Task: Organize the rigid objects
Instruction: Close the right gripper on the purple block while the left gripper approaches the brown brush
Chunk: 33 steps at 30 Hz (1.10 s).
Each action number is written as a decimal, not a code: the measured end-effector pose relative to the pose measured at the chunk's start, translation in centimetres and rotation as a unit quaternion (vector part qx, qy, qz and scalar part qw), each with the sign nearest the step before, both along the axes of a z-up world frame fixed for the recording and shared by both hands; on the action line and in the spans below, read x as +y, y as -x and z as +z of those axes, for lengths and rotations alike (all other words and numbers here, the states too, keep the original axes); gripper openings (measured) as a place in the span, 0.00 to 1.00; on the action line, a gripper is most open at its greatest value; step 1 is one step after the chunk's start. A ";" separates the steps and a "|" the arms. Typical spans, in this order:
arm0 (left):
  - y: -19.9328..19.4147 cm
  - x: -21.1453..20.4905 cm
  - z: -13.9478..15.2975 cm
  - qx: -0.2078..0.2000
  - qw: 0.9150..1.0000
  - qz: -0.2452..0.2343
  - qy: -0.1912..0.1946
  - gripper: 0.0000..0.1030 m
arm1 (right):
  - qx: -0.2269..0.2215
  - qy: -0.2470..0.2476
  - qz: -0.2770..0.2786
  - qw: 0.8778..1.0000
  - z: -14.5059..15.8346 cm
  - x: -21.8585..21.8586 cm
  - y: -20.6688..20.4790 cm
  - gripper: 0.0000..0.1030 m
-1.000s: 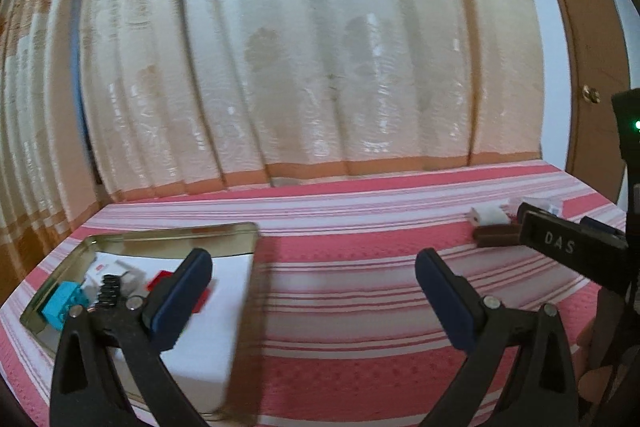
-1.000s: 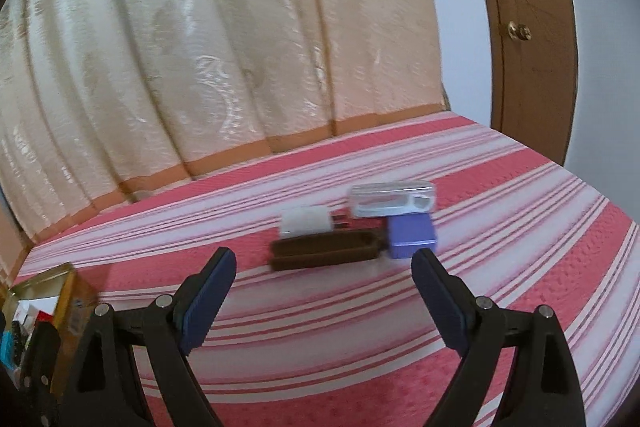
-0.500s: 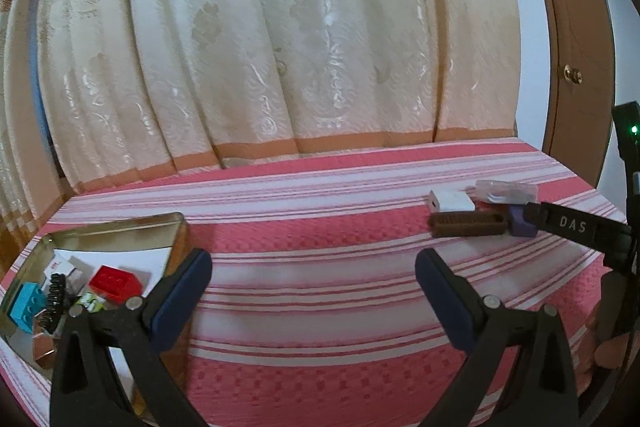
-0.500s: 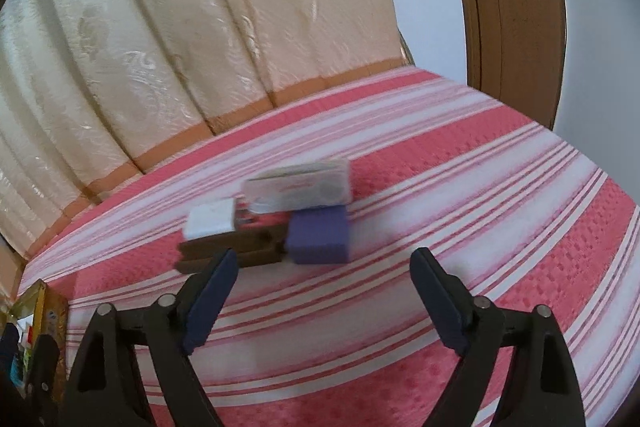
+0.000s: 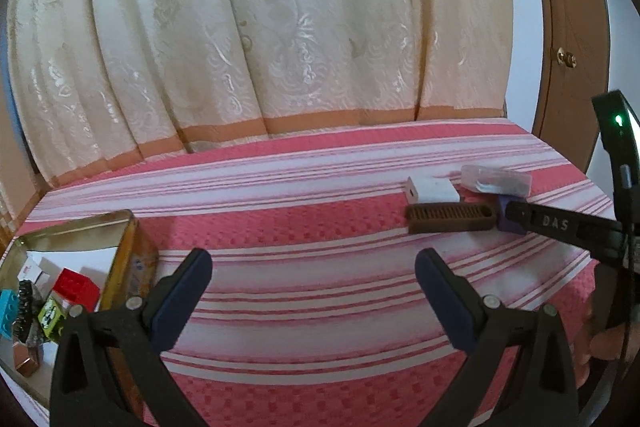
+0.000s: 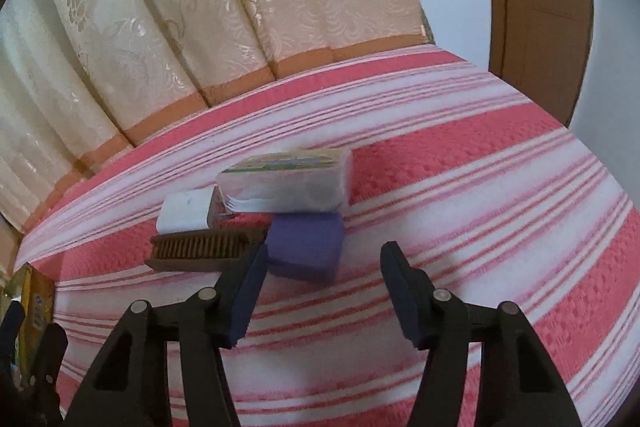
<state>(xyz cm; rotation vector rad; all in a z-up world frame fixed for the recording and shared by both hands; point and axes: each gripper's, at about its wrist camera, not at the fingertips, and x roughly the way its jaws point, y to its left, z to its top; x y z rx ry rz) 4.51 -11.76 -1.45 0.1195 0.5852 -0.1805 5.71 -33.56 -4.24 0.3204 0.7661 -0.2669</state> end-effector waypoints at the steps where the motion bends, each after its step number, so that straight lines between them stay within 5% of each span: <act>1: -0.1 0.0 -0.1 0.004 1.000 0.000 0.001 1.00 | 0.001 0.006 0.002 1.000 0.1 0.1 -0.3 0.59; 9: -1.0 -0.1 -0.6 0.029 0.999 -0.005 0.014 1.00 | 0.002 -0.036 0.033 0.999 -0.5 -0.8 -1.5 0.58; 22: -2.6 1.9 -1.8 0.081 0.994 0.002 0.072 1.00 | 0.004 -0.031 0.032 0.999 -0.6 -2.0 -0.3 0.55; 33: -2.6 0.5 -1.8 0.087 0.995 -0.015 0.047 1.00 | 0.030 0.027 0.035 0.999 -0.6 -0.6 -0.9 0.54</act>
